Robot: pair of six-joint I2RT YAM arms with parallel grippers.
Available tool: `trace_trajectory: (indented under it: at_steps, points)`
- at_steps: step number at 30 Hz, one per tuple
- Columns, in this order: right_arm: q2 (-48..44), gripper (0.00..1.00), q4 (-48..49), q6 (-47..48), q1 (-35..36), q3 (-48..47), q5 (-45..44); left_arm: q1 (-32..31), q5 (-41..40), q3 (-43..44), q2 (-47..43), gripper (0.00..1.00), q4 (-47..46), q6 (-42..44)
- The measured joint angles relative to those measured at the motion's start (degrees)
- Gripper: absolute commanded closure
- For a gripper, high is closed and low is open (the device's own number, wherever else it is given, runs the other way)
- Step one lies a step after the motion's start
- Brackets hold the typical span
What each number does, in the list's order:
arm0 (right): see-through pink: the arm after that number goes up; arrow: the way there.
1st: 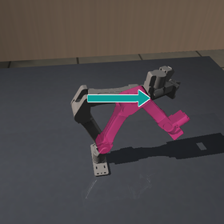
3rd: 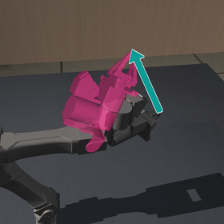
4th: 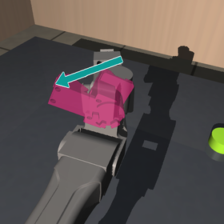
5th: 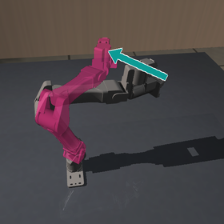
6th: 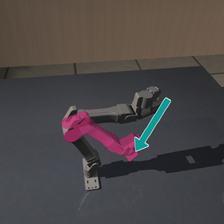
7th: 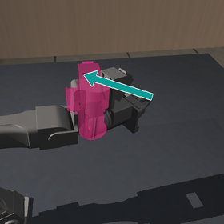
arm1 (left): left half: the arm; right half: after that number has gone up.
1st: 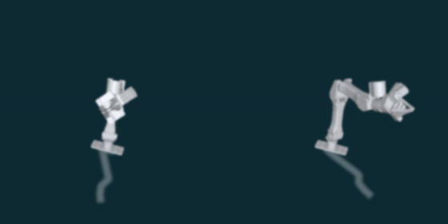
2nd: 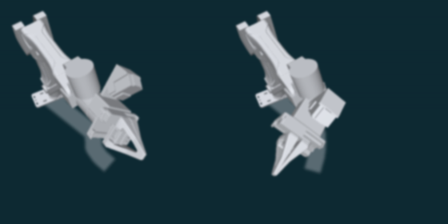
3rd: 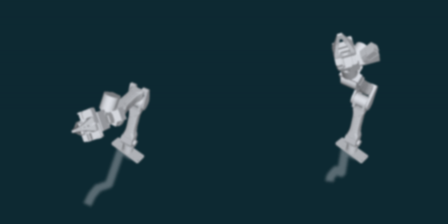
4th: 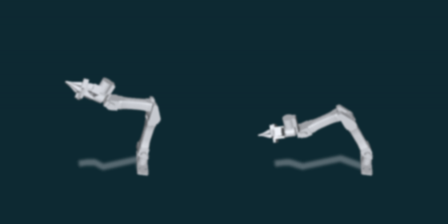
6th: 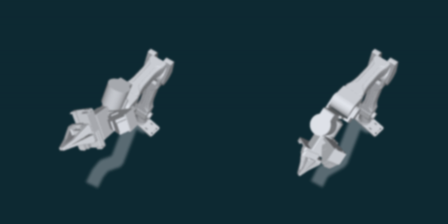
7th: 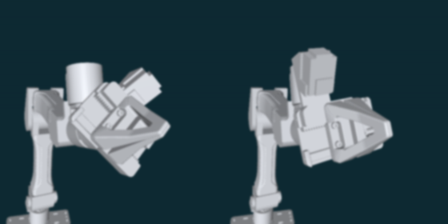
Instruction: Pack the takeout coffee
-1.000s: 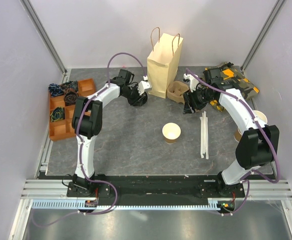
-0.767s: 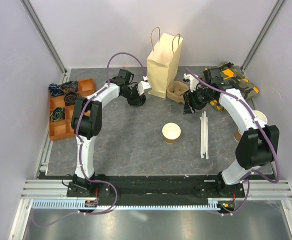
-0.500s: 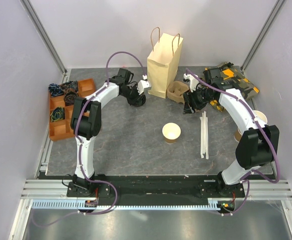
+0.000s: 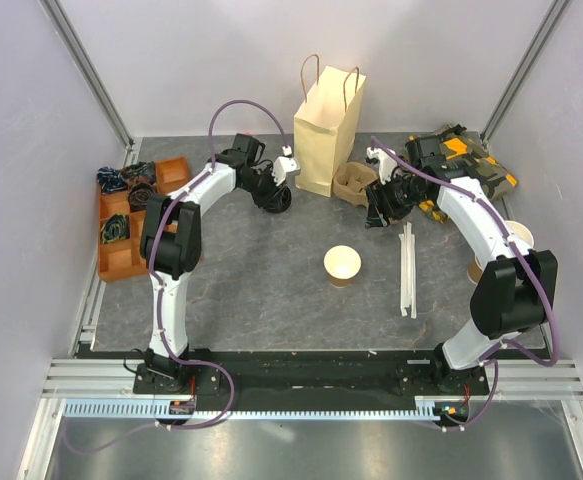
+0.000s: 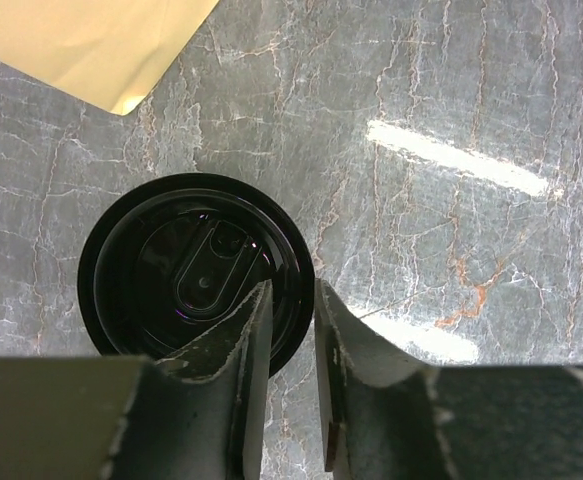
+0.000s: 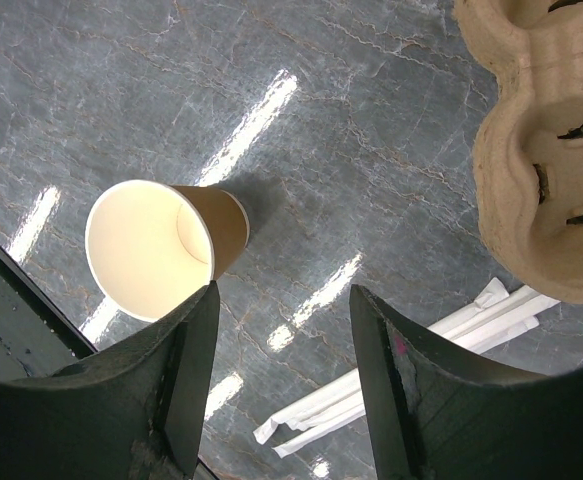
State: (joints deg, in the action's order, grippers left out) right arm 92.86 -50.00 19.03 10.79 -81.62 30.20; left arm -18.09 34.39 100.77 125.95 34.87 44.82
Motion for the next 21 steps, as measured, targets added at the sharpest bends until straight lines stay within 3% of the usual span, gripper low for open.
trace_trajectory:
  at_steps: [6,13,21]
  points:
    - [0.0,0.37,0.0,0.0,0.0,0.0,0.0,0.0,-0.04,0.0,0.0,0.64,0.44,0.0]
    - [0.0,0.37,0.0,0.0,0.0,0.0,-0.02,0.0,-0.28,0.5,0.11,0.76,0.87,-0.04]
    - [0.0,0.37,0.0,0.02,0.0,0.0,-0.02,0.0,-0.33,1.55,0.44,0.64,1.01,-0.2]
